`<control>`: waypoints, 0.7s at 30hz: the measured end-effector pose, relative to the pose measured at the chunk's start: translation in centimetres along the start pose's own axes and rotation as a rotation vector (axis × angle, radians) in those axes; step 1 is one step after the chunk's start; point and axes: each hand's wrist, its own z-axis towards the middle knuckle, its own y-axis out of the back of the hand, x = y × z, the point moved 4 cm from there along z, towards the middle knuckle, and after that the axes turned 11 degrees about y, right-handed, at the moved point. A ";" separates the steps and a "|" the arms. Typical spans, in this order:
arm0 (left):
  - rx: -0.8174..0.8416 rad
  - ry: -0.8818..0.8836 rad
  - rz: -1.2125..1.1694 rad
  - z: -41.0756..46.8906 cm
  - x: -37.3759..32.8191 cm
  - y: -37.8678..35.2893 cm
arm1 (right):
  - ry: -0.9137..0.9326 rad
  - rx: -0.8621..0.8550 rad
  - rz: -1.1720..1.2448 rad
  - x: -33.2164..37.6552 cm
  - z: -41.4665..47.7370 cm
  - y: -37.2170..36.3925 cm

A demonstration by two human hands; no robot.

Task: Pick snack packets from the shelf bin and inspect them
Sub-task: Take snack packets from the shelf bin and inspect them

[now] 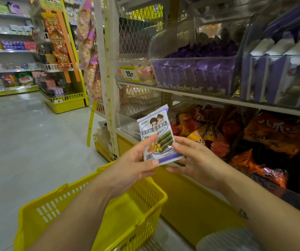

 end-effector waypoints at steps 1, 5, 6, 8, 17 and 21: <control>-0.026 -0.012 0.005 0.0 -0.1 -0.5 | 0.016 -0.002 -0.011 -0.2 0.0 -0.4; -0.076 -0.025 -0.059 0.2 -0.2 -2.1 | 0.062 -0.020 -0.091 -0.9 0.0 -2.0; -0.081 -0.022 -0.080 0.4 -0.1 -2.2 | 0.059 -0.022 -0.129 -1.0 0.0 -2.3; -0.104 -0.029 -0.128 0.5 0.1 -1.9 | 0.062 -0.011 -0.234 -1.2 0.0 -2.7; -0.031 -0.047 -0.292 0.2 -0.1 -0.5 | 0.144 -0.190 -0.373 -0.5 0.5 -0.7; 0.045 0.026 -0.244 -0.1 0.0 -0.4 | 0.122 -0.224 -0.387 -0.1 0.5 0.1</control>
